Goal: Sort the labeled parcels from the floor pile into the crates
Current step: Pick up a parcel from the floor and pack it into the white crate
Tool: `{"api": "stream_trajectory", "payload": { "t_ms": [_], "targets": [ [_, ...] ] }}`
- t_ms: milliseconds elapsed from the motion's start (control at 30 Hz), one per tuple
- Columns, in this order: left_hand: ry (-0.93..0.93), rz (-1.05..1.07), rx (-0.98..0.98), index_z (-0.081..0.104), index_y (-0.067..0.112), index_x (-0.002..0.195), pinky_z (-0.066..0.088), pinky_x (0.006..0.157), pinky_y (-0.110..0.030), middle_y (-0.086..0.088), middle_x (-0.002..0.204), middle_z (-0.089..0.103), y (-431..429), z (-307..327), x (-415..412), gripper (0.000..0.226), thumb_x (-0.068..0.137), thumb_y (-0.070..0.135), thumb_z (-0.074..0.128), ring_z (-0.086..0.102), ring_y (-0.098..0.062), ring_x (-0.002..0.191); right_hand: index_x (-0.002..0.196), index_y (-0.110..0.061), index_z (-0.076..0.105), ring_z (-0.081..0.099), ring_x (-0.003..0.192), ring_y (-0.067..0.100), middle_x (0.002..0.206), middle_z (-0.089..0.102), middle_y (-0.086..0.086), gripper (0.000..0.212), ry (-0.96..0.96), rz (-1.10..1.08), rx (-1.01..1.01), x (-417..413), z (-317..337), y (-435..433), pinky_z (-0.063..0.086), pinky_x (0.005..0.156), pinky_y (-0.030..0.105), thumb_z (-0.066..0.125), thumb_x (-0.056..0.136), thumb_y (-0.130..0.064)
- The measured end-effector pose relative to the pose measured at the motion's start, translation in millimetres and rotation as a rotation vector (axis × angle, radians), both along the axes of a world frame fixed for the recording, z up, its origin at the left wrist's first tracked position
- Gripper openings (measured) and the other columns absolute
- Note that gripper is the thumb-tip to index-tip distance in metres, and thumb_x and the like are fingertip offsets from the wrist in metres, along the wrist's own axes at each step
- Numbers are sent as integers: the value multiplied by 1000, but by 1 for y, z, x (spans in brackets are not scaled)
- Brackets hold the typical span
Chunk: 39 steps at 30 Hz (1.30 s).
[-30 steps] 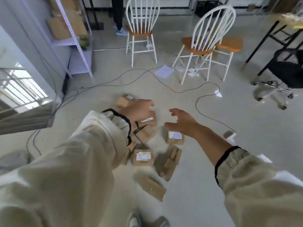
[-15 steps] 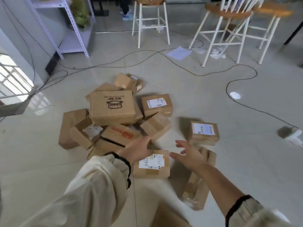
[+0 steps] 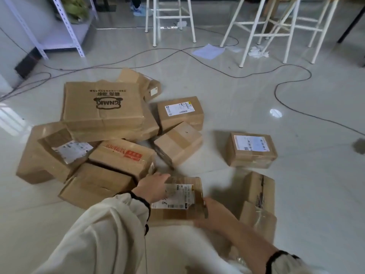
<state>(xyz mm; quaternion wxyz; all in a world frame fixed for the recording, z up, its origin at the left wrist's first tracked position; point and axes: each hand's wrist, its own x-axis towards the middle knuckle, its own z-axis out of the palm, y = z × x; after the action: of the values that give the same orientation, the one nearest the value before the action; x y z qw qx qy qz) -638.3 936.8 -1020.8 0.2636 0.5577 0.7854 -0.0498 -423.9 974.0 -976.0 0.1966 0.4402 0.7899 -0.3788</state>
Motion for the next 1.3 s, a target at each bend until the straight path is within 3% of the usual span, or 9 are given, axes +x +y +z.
{"api": "stream_trajectory", "payload": {
  "t_ms": [200, 400, 567, 667, 733, 800, 867, 933, 1300],
  "targets": [
    [90, -19, -79, 43, 18, 133, 47, 96, -37, -4, 130, 52, -10, -4, 3, 64, 81, 48, 66, 53, -23, 118, 140, -24, 35, 57, 113, 20, 123, 57, 2, 71, -40, -25, 124, -4, -31, 18, 48, 95, 36, 69, 78, -31],
    [9, 95, -248, 61, 23, 103, 55, 74, -28, 6, 90, 65, -58, -29, 30, 55, 74, 69, 58, 64, -12, 83, 127, -12, 51, 62, 99, 27, 110, 63, 11, 34, 109, -253, 158, -6, -63, 22, 54, 86, 40, 45, 93, -11],
    [-101, 219, -186, 64, 28, 99, 56, 76, -28, 8, 91, 67, -74, -34, 50, 52, 72, 72, 57, 64, -11, 82, 133, -12, 49, 62, 93, 24, 117, 60, 13, 41, 215, -364, 170, -18, -71, 20, 56, 77, 33, 36, 94, -4],
    [-186, 220, -183, 63, 26, 105, 56, 78, -29, 5, 99, 67, -75, -23, 41, 48, 81, 66, 54, 65, -14, 89, 129, -7, 53, 63, 83, 20, 114, 63, 13, 38, 281, -563, 43, -8, -73, 22, 53, 65, 26, 48, 92, -11],
    [-292, 293, -143, 60, 22, 108, 56, 75, -30, 0, 100, 66, -78, -25, 35, 44, 87, 59, 49, 63, -15, 85, 112, -2, 60, 60, 77, 23, 101, 62, 14, 27, 313, -749, -262, 2, -72, 18, 48, 63, 29, 54, 92, -18],
    [-394, 412, -77, 56, 20, 108, 56, 79, -35, -3, 103, 63, -84, -32, 29, 34, 95, 49, 42, 61, -17, 88, 107, -7, 58, 56, 91, 29, 108, 58, 17, 25, 288, -826, -603, 10, -72, 11, 46, 75, 39, 53, 94, -29],
    [-452, 445, -48, 55, 20, 109, 56, 83, -41, -3, 105, 62, -89, -37, 28, 30, 99, 40, 35, 62, -20, 93, 124, -13, 49, 51, 114, 37, 128, 52, 16, 36, 185, -729, -736, 14, -78, 3, 43, 92, 50, 48, 96, -37],
    [-463, 419, -44, 56, 16, 110, 55, 84, -42, -4, 103, 63, -92, -39, 30, 34, 101, 37, 30, 64, -23, 92, 130, -14, 43, 50, 117, 40, 131, 51, 19, 40, 161, -685, -789, 12, -80, -1, 40, 98, 54, 42, 99, -37],
    [-455, 425, 43, 58, 13, 104, 55, 83, -41, -7, 96, 66, -86, -34, 35, 34, 102, 31, 30, 66, -21, 82, 119, -12, 45, 58, 86, 29, 99, 58, 14, 30, 197, -732, -781, 5, -62, -10, 46, 83, 47, 30, 103, -33]
  ]
}}
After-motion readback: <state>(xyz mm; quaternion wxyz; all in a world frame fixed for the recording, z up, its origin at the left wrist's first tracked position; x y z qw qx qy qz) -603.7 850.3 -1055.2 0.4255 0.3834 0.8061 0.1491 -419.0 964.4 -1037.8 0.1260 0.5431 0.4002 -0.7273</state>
